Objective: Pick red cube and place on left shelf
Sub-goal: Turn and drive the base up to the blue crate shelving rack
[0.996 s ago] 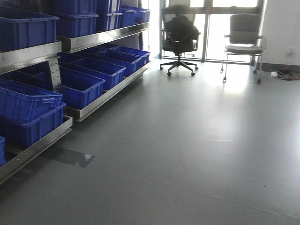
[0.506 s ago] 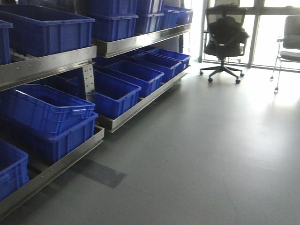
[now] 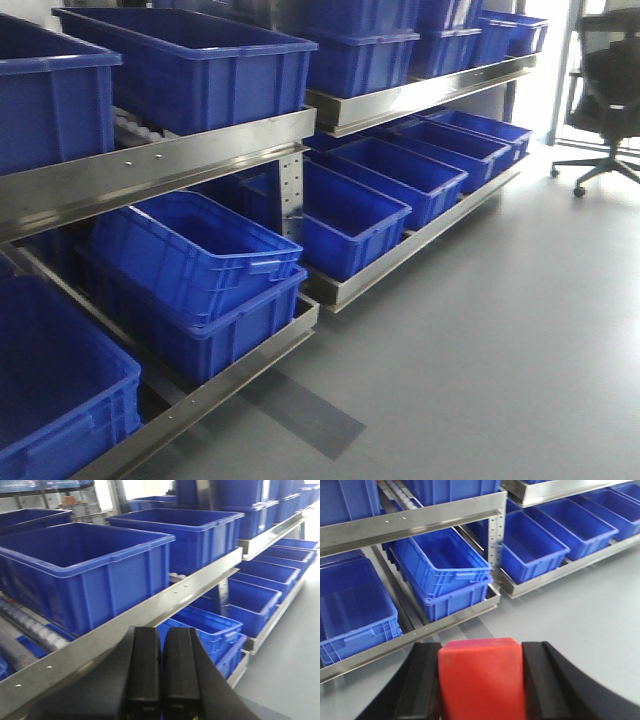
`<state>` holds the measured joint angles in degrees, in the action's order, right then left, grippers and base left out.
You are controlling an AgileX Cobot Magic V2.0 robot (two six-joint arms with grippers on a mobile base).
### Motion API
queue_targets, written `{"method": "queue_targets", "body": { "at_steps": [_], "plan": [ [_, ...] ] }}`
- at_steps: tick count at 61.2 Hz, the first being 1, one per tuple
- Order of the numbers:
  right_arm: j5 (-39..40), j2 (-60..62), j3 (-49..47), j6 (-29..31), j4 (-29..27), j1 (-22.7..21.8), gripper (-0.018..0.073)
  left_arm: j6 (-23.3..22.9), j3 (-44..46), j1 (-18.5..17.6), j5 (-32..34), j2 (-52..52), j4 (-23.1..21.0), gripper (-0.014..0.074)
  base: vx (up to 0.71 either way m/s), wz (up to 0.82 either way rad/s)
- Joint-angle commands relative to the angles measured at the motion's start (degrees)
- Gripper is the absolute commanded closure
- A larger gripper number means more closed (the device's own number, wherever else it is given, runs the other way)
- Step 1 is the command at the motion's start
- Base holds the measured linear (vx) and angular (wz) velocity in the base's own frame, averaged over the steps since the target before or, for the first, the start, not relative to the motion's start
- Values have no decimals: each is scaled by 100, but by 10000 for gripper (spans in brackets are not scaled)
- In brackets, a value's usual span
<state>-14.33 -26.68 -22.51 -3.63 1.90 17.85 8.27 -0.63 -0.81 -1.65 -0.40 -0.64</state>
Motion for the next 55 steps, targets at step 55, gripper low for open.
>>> {"method": "queue_targets", "body": {
  "at_steps": [55],
  "plan": [
    [484, -7, -161, 28, 16, -18, 501, 3, -126, -38, 513, -2, -27, 491, 27, 51]
  ]
}}
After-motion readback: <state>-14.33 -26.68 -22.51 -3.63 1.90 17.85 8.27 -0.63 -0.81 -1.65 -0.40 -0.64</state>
